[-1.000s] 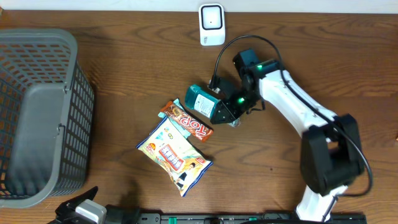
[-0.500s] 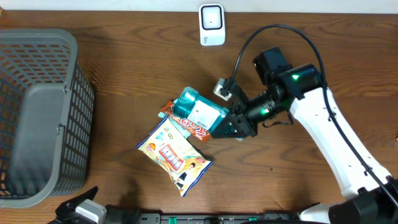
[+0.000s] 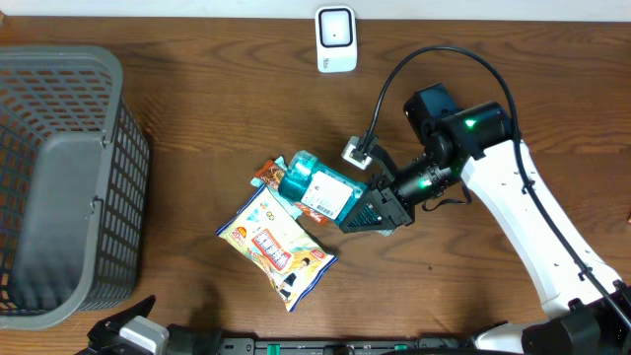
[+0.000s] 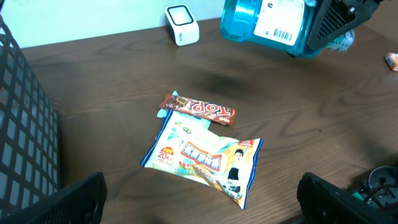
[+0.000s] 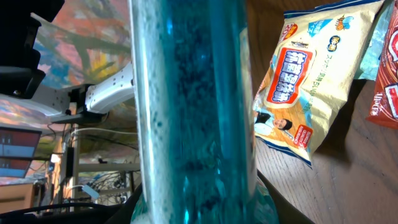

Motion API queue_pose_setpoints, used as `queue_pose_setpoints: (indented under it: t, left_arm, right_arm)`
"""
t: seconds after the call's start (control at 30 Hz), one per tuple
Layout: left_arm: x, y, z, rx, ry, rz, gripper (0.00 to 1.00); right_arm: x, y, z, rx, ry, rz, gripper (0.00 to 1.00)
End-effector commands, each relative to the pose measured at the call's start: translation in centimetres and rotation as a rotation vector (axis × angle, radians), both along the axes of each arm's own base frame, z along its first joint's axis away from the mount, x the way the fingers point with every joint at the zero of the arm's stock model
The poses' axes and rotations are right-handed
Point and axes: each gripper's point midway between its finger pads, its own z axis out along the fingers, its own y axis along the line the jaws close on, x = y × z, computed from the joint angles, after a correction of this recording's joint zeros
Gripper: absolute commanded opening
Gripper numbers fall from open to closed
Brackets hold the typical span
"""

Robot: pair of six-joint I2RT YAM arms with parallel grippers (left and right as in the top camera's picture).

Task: Scan the item barcode
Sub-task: 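Carry the Listerine bottle up to the white scanner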

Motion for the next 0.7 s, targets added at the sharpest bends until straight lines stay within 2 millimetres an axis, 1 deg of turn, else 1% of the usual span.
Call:
queue_pose_setpoints:
  t: [0.0, 0.2, 0.4, 0.57, 0.67]
  left_arm:
    - [-0.2, -0.2, 0.2, -0.004, -0.009, -0.012, 0.98]
    - [-0.2, -0.2, 0.2, -0.005, -0.009, -0.012, 0.98]
    - [-0.2, -0.2, 0.2, -0.004, -0.009, -0.012, 0.98]
    - [-0.2, -0.2, 0.2, -0.004, -0.009, -0.012, 0.98]
    - [-0.2, -0.2, 0.2, -0.004, -0.009, -0.012, 0.98]
  right_arm:
    - [-0.4, 0.7, 2.4, 0.104, -0.029, 0.018, 0.01]
    - [-0.4, 0.7, 2.3, 0.106, -0.046, 0.027, 0.01]
    - [-0.1, 0.1, 1.0, 0.034, -0.088, 0.034, 0.01]
    - [1.6, -0.8, -1.3, -0.100, -0.215, 0.041, 0.01]
    - [3.4, -1.3, -2.6, -0.171, -0.310, 0.031, 0.01]
